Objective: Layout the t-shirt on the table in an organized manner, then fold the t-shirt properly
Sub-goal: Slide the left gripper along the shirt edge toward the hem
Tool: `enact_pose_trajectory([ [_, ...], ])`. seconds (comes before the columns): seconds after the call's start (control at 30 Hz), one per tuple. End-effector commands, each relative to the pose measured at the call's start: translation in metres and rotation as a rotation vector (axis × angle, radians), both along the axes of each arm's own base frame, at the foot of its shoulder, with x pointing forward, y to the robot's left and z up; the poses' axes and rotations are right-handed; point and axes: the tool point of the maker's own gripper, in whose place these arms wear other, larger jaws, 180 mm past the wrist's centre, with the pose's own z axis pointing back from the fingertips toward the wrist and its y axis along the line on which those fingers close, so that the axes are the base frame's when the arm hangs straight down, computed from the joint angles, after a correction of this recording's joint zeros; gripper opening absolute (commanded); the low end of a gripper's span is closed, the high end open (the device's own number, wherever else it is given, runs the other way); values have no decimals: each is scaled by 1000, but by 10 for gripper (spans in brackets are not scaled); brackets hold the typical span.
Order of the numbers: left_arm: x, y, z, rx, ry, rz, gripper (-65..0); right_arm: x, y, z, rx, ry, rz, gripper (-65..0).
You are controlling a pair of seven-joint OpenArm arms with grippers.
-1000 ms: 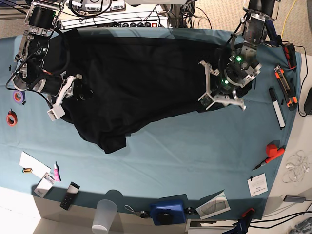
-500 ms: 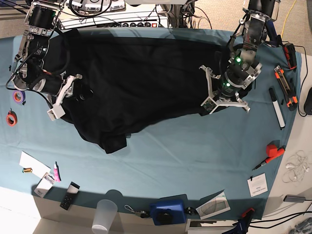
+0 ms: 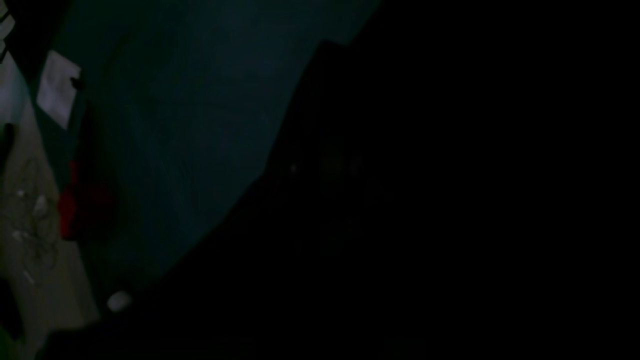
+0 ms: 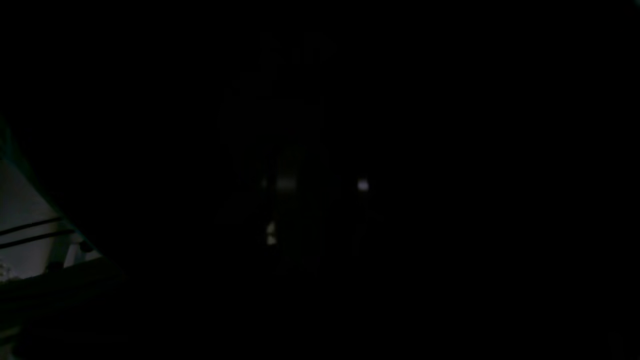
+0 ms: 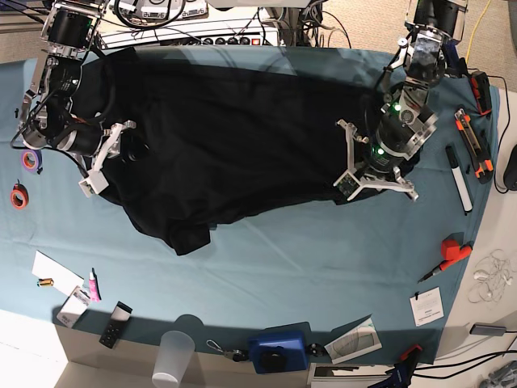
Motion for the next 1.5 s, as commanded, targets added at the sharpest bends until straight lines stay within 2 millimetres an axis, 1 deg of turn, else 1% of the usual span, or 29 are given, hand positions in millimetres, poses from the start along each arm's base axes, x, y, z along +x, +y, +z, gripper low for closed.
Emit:
enact_pose_trajectory([
  [0.0,9,2,14,-1,-47,5,-650,9,-4,13,-3,-47,-2,-516],
  [0.03,7,3,12,4,-38,9,-650,9,-5,12,-9,-45,-3,-516],
  [0.07,6,5,10,9,-29,14,-623,9,-6,11,-14,-43,-4,-516],
  [0.17,5,8,8,24,-12,24,-436,8,-8,10,-29,-38,-6,-516],
  [0.2,5,8,8,23,-12,24,-399,8,-8,9,-30,-37,-6,-516],
  [0.23,5,8,8,23,-13,24,-387,8,-8,9,-30,-37,-6,-516],
  [0.4,12,15,14,3,-47,96,-388,8,-8,9,-30,-37,-6,-516],
  [0.47,12,15,14,3,-48,95,-388,8,-8,9,-30,-37,-6,-516],
  [0.53,5,7,8,12,-11,30,-388,8,-8,9,-30,-37,-6,-516],
  [0.63,-10,-11,-1,-35,59,-80,-388,8,-8,9,-30,-37,-6,-516],
  [0.67,-10,-12,-1,-37,56,-84,-388,8,-8,9,-31,-37,-6,-516],
  [0.8,1,0,6,-3,1,-32,-388,8,-8,9,-30,-37,-6,-516],
  [0.9,5,3,7,13,-30,-39,-388,8,-8,9,-30,-37,-6,-516],
  [0.97,4,5,0,14,-12,-40,-388,8,-8,9,-30,-37,-6,-516],
  [1.03,0,7,-12,26,26,-46,-388,8,-8,9,-30,-37,-6,-516],
  [1.13,-1,17,-25,72,52,-32,-388,8,-8,10,-30,-37,-6,-516],
  [1.23,5,26,-21,79,20,33,-388,8,-8,9,-30,-37,-6,-516],
  [1.47,16,29,-11,74,-19,55,-390,8,-8,10,-29,-39,-7,-516],
])
